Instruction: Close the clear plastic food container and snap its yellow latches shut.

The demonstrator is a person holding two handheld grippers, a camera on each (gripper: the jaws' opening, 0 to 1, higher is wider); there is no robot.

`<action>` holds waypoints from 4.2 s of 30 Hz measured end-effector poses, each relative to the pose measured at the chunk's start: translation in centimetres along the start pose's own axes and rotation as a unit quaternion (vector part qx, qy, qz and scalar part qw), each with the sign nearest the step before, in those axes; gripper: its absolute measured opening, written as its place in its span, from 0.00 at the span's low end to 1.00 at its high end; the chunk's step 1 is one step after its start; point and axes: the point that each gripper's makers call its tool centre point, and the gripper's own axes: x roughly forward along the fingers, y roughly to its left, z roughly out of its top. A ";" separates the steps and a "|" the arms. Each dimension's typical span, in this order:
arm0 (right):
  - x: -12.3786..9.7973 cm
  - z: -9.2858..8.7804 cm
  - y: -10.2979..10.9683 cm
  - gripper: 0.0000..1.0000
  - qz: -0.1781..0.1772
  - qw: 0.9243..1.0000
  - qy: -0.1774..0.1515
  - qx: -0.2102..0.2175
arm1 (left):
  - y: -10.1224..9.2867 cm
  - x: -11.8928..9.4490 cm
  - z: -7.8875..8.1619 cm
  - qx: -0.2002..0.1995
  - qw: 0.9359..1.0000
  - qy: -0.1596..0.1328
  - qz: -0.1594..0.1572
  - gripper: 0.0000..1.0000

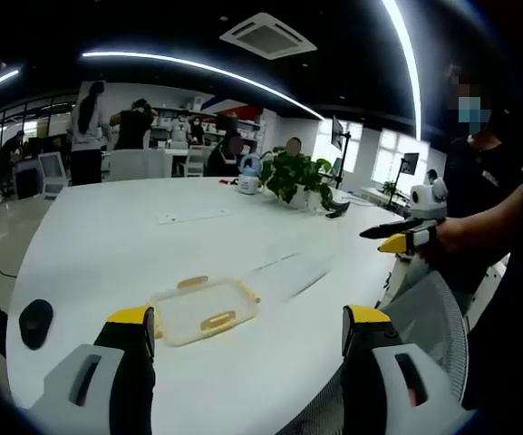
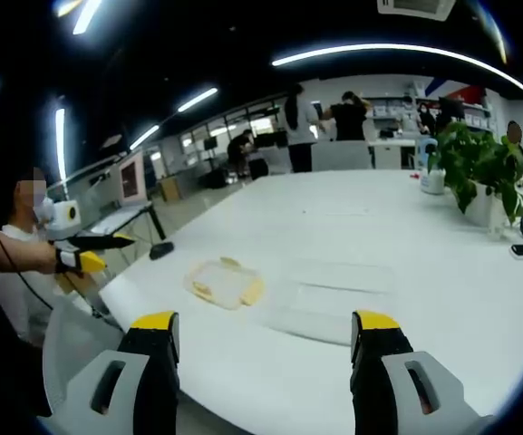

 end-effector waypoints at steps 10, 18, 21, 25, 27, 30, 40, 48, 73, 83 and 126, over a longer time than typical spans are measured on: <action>0.1 0.0 0.2 0.78 0.003 1.000 -0.001 0.001 | 0.0 0.1 0.0 0.001 1.000 0.001 -0.001 0.86; 0.2 0.0 0.2 0.77 0.004 1.000 -0.001 0.001 | 0.0 0.3 0.1 0.001 1.000 0.000 -0.003 0.85; 0.3 0.1 0.2 0.77 0.005 1.000 -0.001 0.001 | 0.0 0.3 0.1 0.001 1.000 0.000 -0.003 0.85; 0.6 0.3 0.4 0.77 0.008 1.000 -0.003 0.000 | 0.2 0.4 0.1 0.000 1.000 0.000 -0.002 0.85; 0.9 0.5 0.4 0.77 0.010 1.000 -0.003 -0.001 | 0.3 0.5 0.2 0.000 1.000 0.000 -0.002 0.85; 1.3 0.8 0.6 0.77 0.014 1.000 -0.005 -0.002 | 0.4 0.6 0.3 0.002 1.000 0.000 -0.002 0.85; 2.3 1.8 1.2 0.76 0.025 1.000 -0.014 -0.001 | 0.7 0.9 0.4 0.005 1.000 0.001 -0.003 0.84; 3.0 2.2 1.6 0.76 0.032 0.999 -0.016 -0.005 | 1.2 1.0 0.8 0.008 1.000 -0.002 -0.003 0.84; 5.7 3.6 3.3 0.74 0.055 0.998 -0.016 -0.020 | 2.7 2.1 0.7 0.023 1.000 0.014 -0.016 0.82; 6.8 3.7 4.0 0.74 0.064 0.997 -0.008 -0.032 | 3.6 2.5 0.9 0.031 0.999 0.020 -0.022 0.82; 10.2 3.0 4.6 0.72 0.081 0.995 0.018 -0.049 | 6.1 5.0 -1.2 0.063 0.994 0.075 -0.057 0.79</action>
